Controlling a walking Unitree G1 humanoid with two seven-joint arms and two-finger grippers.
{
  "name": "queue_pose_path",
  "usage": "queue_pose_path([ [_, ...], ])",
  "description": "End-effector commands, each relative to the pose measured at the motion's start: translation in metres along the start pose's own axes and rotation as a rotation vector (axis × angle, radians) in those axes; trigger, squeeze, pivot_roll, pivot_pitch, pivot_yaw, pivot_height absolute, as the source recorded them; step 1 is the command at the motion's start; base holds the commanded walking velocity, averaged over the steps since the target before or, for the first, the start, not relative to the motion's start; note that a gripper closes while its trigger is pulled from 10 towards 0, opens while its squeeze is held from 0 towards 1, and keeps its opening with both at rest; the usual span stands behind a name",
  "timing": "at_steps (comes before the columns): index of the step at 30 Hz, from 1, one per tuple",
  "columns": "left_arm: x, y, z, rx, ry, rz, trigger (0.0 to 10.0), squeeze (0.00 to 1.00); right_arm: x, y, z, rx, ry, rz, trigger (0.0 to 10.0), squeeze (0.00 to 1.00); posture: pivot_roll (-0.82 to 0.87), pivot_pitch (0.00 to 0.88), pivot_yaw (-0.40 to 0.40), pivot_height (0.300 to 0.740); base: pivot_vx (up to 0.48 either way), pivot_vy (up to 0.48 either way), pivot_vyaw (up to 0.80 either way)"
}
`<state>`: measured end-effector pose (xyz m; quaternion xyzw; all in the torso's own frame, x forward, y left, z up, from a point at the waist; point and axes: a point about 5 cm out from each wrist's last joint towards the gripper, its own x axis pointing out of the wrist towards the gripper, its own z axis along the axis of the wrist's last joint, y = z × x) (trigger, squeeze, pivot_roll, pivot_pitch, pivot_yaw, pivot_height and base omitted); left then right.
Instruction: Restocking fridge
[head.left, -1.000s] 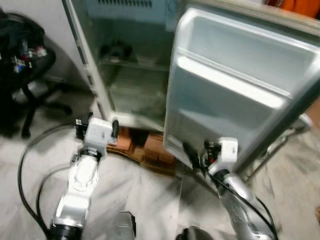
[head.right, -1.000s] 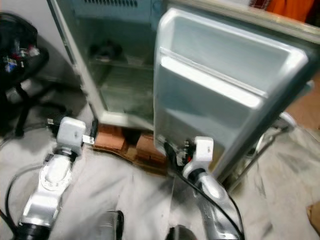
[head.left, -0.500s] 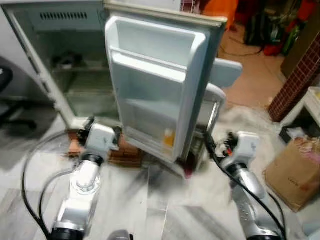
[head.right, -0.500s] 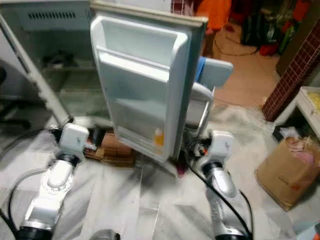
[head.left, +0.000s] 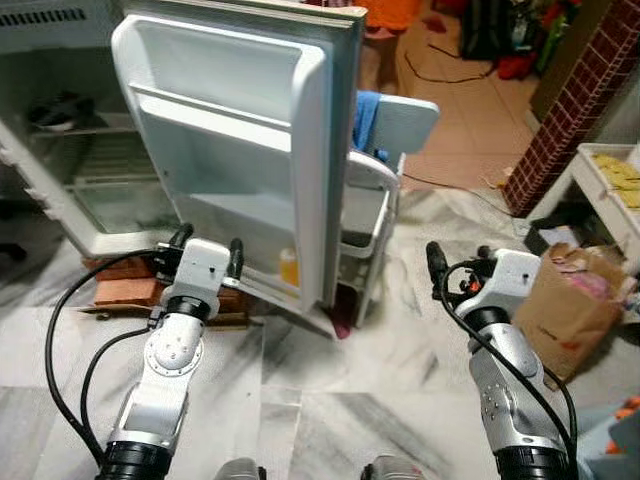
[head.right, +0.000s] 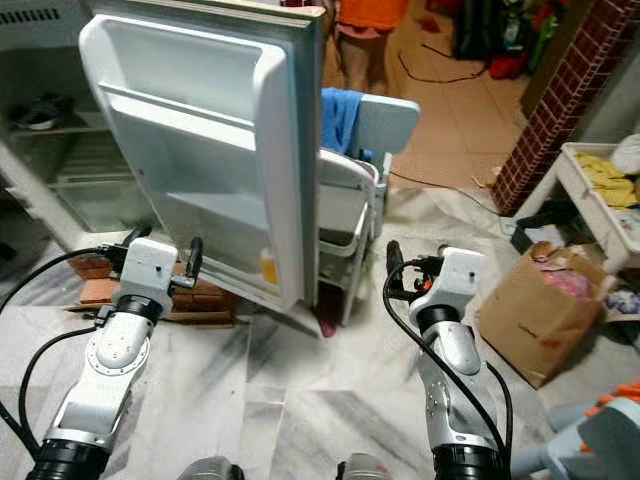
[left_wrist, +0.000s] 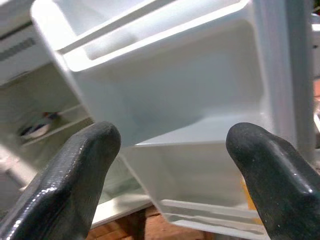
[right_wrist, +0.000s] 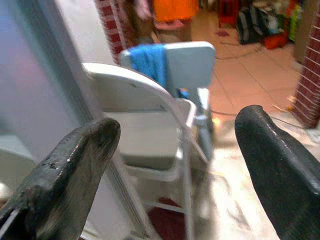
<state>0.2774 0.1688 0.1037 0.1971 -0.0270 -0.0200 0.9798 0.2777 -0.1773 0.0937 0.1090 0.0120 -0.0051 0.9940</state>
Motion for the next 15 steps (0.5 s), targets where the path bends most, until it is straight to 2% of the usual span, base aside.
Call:
queue_pose_path([
  [1, -0.001, 0.0051, -0.0002, -0.001, 0.001, 0.021, 10.0, 0.0, 0.0038, 0.004, 0.0046, -0.006, -0.023, 0.014, 10.0, 0.0, 0.06, 0.055, 0.004, 0.74, 0.274, 0.0, 0.0],
  [6, -0.0011, 0.0044, 0.0, -0.009, -0.004, 0.014, 10.0, 0.0, 0.0052, 0.0031, 0.0061, -0.007, -0.03, 0.007, 10.0, 0.0, 0.06, 0.059, 0.002, 0.74, 0.35, 0.0, 0.0],
  [15, -0.003, 0.0044, -0.0008, -0.014, 0.001, 0.013, 10.0, 0.0, 0.0073, 0.0022, 0.0068, -0.015, -0.034, -0.006, 10.0, 0.0, 0.06, 0.063, -0.001, 0.74, 0.473, 0.0, 0.0],
])
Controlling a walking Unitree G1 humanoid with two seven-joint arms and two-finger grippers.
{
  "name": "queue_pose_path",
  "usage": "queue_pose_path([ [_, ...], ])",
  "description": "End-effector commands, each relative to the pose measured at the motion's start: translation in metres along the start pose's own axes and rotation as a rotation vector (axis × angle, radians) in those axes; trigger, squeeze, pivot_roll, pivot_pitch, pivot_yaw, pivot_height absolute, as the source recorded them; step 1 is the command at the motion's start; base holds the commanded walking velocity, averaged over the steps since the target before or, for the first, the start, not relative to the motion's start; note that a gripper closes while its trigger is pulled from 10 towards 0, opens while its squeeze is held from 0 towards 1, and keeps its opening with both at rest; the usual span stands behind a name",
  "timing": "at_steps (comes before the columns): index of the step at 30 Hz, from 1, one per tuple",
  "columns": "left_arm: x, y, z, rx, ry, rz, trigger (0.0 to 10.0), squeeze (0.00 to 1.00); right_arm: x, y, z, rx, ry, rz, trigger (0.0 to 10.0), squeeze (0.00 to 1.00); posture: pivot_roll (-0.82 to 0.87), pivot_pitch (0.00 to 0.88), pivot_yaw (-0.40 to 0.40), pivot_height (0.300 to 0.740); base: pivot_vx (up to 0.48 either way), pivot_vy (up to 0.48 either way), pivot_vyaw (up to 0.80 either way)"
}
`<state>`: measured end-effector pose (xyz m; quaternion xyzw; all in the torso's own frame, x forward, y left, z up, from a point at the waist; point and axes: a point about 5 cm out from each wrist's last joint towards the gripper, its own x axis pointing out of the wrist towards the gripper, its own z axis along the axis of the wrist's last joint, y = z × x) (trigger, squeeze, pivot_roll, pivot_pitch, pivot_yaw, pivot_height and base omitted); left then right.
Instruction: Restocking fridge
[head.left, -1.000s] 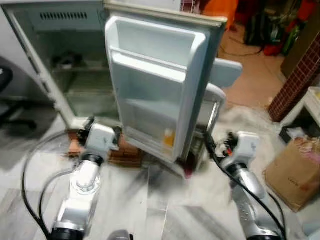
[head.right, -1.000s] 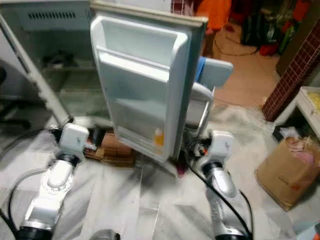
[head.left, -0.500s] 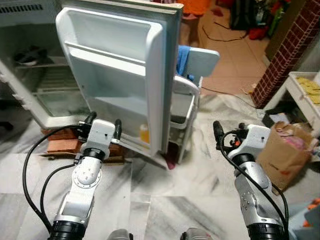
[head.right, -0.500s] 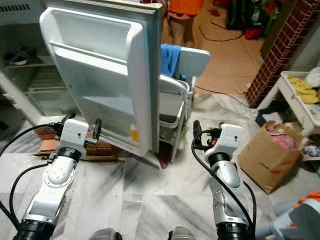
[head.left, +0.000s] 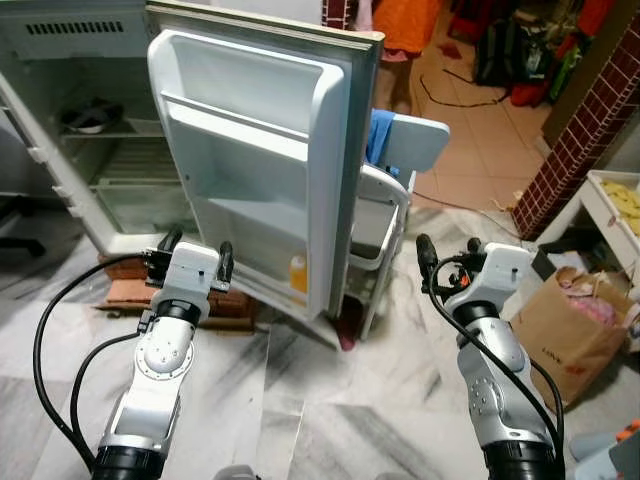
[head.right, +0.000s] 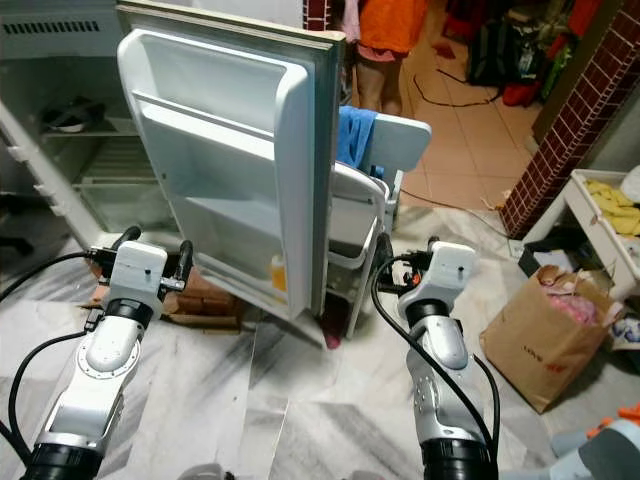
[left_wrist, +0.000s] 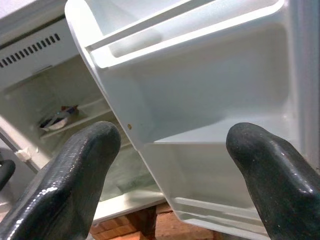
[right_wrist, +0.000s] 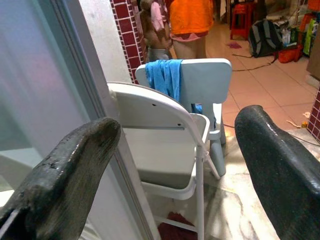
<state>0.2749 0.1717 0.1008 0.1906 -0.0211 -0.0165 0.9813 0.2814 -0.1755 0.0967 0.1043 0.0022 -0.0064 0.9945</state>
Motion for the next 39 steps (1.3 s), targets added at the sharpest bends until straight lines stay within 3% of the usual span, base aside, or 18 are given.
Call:
queue_pose_path([
  [1, 0.0, 0.003, 0.003, -0.001, -0.011, 0.008, 10.0, 0.0, 0.004, 0.0, 0.004, -0.006, -0.015, -0.006, 10.0, 0.0, 0.06, 0.063, -0.001, 0.74, 0.472, 0.0, 0.0],
  [15, -0.003, 0.003, -0.003, -0.014, 0.021, 0.035, 10.0, 0.0, 0.008, 0.0, 0.003, -0.009, -0.007, -0.004, 10.0, 0.0, 0.06, 0.06, -0.004, 0.74, 0.365, 0.0, 0.0],
  [26, -0.035, 0.012, -0.032, -0.021, 0.193, 0.103, 10.0, 0.0, 0.014, -0.003, 0.008, -0.024, -0.027, 0.033, 10.0, 0.0, 0.09, 0.068, -0.015, 0.74, 0.0, 0.0, 0.0],
  [32, -0.053, 0.002, -0.051, -0.052, 0.319, -0.052, 10.0, 0.0, 0.026, -0.01, 0.018, -0.043, -0.051, 0.007, 10.0, 0.0, 0.1, 0.075, -0.019, 0.74, 0.0, 0.0, 0.74],
  [39, -0.053, -0.004, -0.05, -0.098, 0.391, -0.075, 10.0, 0.0, 0.037, -0.017, 0.028, -0.055, -0.073, -0.033, 10.0, 0.0, 0.11, 0.083, -0.023, 0.74, 0.0, 0.0, 0.48],
])
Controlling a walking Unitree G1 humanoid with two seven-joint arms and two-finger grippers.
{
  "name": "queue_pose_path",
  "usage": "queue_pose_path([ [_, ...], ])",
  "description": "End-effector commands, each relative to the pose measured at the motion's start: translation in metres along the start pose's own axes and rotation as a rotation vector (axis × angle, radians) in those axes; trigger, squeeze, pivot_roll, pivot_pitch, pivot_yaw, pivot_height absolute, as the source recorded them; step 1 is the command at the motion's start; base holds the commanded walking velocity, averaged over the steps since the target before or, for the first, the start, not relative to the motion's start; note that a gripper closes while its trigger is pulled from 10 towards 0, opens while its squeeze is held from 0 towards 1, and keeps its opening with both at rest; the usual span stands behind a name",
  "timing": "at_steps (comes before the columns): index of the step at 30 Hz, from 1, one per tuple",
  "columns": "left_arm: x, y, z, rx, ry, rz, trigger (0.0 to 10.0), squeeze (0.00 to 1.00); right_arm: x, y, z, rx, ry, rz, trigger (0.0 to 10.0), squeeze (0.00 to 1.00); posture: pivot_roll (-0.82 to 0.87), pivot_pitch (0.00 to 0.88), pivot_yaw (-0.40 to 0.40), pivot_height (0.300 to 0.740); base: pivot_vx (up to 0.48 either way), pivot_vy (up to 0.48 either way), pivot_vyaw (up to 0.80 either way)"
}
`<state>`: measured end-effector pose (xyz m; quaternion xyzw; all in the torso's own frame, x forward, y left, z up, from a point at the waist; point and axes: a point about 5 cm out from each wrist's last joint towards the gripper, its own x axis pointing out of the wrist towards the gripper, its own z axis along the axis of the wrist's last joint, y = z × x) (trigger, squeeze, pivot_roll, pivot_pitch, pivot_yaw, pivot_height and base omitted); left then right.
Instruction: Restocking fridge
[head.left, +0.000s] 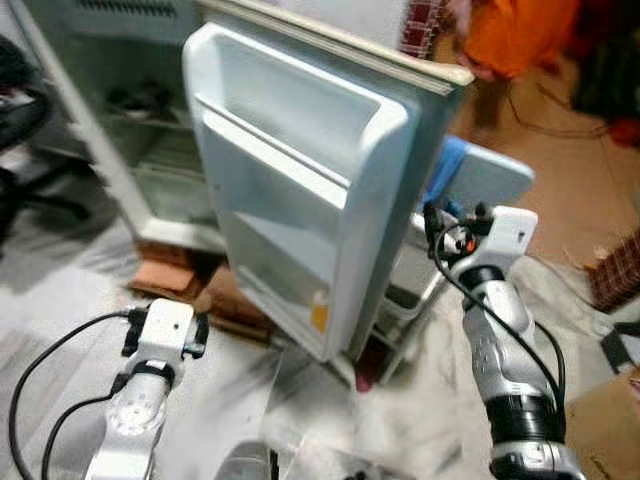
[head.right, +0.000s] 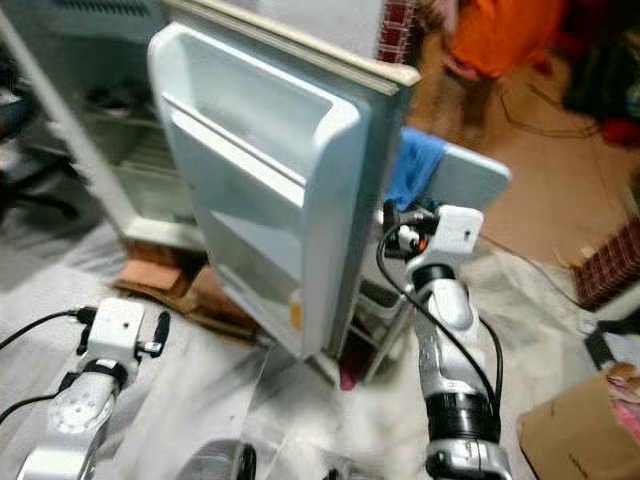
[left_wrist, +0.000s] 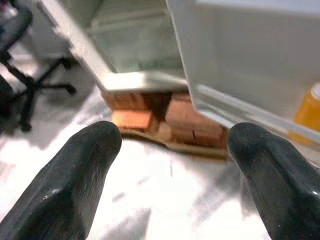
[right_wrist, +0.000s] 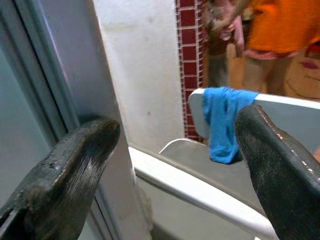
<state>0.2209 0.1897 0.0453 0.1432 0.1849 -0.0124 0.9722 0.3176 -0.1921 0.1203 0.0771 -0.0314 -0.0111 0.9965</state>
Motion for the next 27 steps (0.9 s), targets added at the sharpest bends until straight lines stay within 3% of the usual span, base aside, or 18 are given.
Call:
queue_pose_path([
  [1, 0.002, 0.0, 0.007, 0.012, -0.014, -0.035, 10.0, 0.0, 0.005, -0.009, 0.003, -0.002, -0.002, -0.053, 10.0, 0.0, 0.11, 0.086, -0.025, 0.74, 0.0, 0.0, 0.0],
  [4, 0.0, 0.0, 0.004, 0.009, 0.017, -0.043, 10.0, 0.0, 0.014, -0.011, 0.006, 0.014, 0.003, -0.081, 10.0, 0.0, 0.11, 0.087, -0.026, 0.74, 0.0, 0.0, 0.0],
  [8, 0.0, -0.002, 0.002, 0.015, 0.044, -0.061, 10.0, 0.0, 0.026, 0.004, 0.015, 0.108, -0.003, 0.002, 10.0, 0.0, 0.12, 0.086, -0.028, 0.74, 0.0, 0.0, 0.0],
  [10, 0.0, -0.003, 0.001, 0.018, 0.054, -0.07, 10.0, 0.0, 0.027, 0.023, 0.019, 0.223, 0.007, 0.157, 10.0, 0.0, 0.12, 0.085, -0.029, 0.74, 0.0, 0.0, 0.0],
  [11, 0.0, -0.003, 0.0, 0.015, 0.062, -0.074, 10.0, 0.0, 0.023, 0.043, 0.027, 0.313, -0.005, 0.339, 10.0, 0.0, 0.12, 0.085, -0.03, 0.74, 0.0, 0.0, 0.0],
  [12, 0.0, -0.003, 0.0, 0.015, 0.062, -0.074, 10.0, 0.0, 0.023, 0.043, 0.027, 0.313, -0.005, 0.339, 10.0, 0.0, 0.12, 0.085, -0.03, 0.74, 0.0, 0.0, 0.0],
  [16, 0.0, -0.004, -0.001, 0.025, 0.079, -0.091, 10.0, 0.0, -0.006, 0.072, 0.039, 0.421, 0.027, 0.726, 10.0, 0.0, 0.12, 0.086, -0.033, 0.74, 0.0, 0.0, 0.0],
  [18, 0.0, -0.004, -0.001, 0.024, 0.08, -0.091, 10.0, 0.0, -0.011, 0.073, 0.041, 0.438, 0.036, 0.774, 10.0, 0.0, 0.12, 0.086, -0.034, 0.74, 0.0, 0.0, 0.0],
  [19, -0.002, -0.003, -0.003, 0.029, 0.089, -0.088, 10.0, 0.0, -0.027, 0.072, 0.041, 0.454, 0.082, 0.893, 10.0, 0.0, 0.12, 0.086, -0.036, 0.74, 0.0, 0.0, 0.0],
  [22, -0.005, -0.001, -0.008, 0.041, 0.107, -0.085, 10.0, 0.0, -0.03, 0.063, 0.032, 0.402, 0.128, 0.876, 10.0, 0.0, 0.13, 0.088, -0.043, 0.74, 0.0, 0.0, 0.0],
  [27, -0.015, 0.006, -0.016, 0.042, 0.126, -0.048, 10.0, 0.0, -0.014, 0.037, 0.005, 0.277, 0.196, 0.626, 10.0, 0.0, 0.16, 0.098, -0.061, 0.74, 0.0, 0.0, 0.0],
])
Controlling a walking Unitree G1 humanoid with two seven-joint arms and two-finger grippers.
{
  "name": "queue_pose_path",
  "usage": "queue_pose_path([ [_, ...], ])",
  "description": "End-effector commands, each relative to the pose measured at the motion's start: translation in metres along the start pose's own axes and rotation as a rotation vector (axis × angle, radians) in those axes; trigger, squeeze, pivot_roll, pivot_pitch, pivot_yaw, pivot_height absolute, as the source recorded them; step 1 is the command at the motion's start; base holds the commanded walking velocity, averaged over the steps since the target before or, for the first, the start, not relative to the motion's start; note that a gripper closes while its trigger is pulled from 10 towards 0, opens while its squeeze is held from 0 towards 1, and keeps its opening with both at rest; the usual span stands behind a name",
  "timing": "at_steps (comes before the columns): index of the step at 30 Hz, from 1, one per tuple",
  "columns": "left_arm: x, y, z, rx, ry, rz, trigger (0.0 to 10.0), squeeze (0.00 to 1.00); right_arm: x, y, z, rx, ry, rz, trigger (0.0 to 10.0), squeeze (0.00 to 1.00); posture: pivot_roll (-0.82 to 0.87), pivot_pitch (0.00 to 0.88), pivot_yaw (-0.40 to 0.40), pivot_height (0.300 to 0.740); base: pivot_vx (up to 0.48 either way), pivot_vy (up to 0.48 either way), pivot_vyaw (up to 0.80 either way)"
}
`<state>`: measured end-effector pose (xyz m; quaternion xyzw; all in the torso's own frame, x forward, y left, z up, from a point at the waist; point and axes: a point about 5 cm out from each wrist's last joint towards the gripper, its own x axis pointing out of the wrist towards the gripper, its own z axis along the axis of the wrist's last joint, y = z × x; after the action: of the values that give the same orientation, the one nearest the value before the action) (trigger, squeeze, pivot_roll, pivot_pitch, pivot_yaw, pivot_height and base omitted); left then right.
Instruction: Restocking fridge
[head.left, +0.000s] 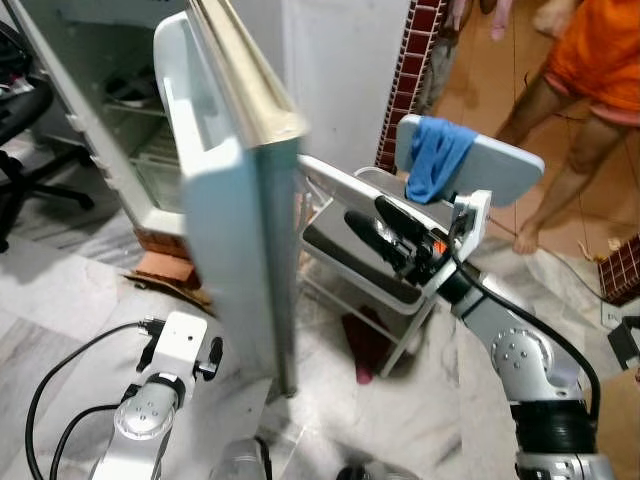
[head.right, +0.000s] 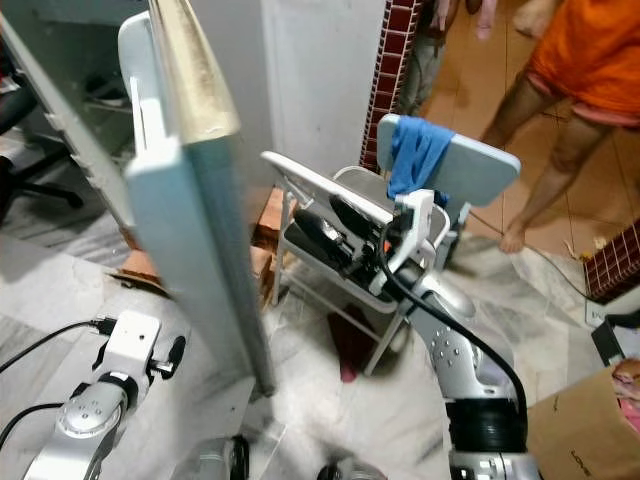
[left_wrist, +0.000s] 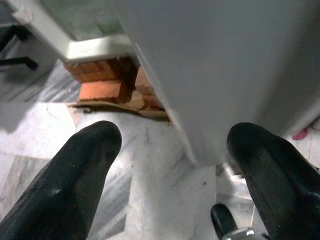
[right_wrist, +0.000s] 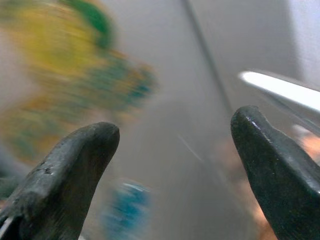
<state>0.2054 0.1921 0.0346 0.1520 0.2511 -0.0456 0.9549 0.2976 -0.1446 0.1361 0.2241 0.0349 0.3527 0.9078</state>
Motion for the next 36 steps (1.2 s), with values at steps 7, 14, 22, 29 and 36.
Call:
queue_pose_path([
  [7, -0.019, 0.021, -0.006, -0.001, -0.013, 0.15, 10.0, 0.0, 0.0, -0.025, -0.013, -0.097, 0.054, -0.197, 10.0, 0.0, 0.19, 0.106, -0.072, 0.74, 0.0, 0.0, 0.0],
  [14, -0.022, 0.036, 0.012, 0.069, -0.134, 0.308, 10.0, 0.0, 0.0, -0.031, -0.019, -0.215, 0.031, -0.315, 10.0, 0.0, 0.18, 0.112, -0.068, 0.74, 0.0, 0.0, 0.0],
  [22, -0.008, 0.04, 0.04, 0.119, -0.254, 0.334, 10.0, 0.0, -0.016, -0.035, -0.02, -0.279, -0.064, -0.533, 10.0, 0.0, 0.14, 0.103, -0.064, 0.74, 0.0, 0.42, 0.0],
  [29, 0.001, 0.032, 0.059, 0.138, -0.354, 0.284, 10.0, 0.0, -0.024, -0.035, -0.028, -0.279, -0.08, -0.613, 10.0, 0.0, 0.11, 0.088, -0.047, 0.74, 0.0, 0.48, -0.16],
  [36, 0.012, 0.022, 0.072, 0.119, -0.425, 0.243, 10.0, 0.0, -0.026, -0.034, -0.027, -0.299, -0.103, -0.652, 10.0, 0.0, 0.09, 0.079, -0.054, 0.74, 0.0, 0.48, -0.56],
])
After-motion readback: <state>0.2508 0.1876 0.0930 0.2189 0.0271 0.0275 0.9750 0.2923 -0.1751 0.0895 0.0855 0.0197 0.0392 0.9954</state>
